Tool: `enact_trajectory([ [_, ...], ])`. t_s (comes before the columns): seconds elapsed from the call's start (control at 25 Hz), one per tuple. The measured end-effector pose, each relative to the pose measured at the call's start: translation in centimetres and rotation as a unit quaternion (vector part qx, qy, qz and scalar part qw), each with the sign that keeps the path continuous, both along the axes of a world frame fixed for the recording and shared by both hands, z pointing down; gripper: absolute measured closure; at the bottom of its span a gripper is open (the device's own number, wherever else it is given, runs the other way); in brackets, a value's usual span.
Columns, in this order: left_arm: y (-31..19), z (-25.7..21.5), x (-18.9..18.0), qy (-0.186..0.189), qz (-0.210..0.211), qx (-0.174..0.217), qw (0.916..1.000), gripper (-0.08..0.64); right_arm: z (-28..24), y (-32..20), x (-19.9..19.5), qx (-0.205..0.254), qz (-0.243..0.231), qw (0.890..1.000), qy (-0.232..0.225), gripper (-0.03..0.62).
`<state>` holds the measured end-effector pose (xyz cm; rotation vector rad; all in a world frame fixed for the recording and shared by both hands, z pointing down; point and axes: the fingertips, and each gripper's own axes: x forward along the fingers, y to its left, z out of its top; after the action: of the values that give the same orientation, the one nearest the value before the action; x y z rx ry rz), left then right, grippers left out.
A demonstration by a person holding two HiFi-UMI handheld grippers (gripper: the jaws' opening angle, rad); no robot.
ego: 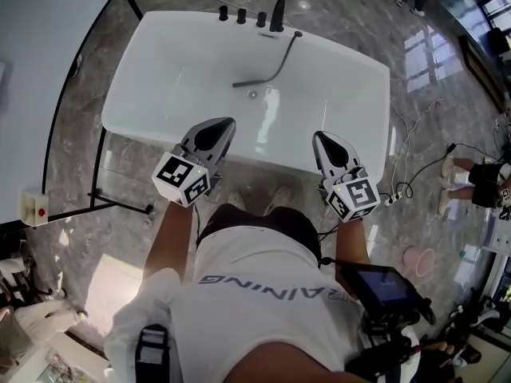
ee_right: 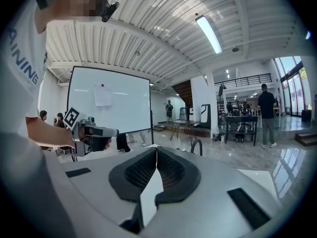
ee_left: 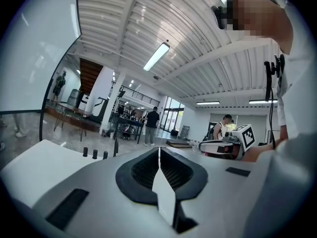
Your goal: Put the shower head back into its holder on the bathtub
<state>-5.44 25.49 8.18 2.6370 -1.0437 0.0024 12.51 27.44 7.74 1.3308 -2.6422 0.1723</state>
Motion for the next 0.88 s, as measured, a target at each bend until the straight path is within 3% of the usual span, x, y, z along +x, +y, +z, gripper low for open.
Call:
enact_trajectory([
  [0.4,-3.8,-1.0,5.4,-0.015,-0.029,0.002,0.9995,0.535,1.0,-4.6,4.8,-0.009,-0.031,0.999,-0.032,0.581],
  [0.68,-8.3,-1.6,11.5,-0.019,-0.066,0.007,0.9976,0.535,1.5,-9.4,10.3,-0.006,-0.077,0.997,-0.031,0.580],
  [0.88,-9.7,-0.8,13.6,-0.034,-0.076,0.000,0.9965,0.535,2.8,-12.2,12.9,-0.018,-0.084,0.996,-0.037,0.581],
])
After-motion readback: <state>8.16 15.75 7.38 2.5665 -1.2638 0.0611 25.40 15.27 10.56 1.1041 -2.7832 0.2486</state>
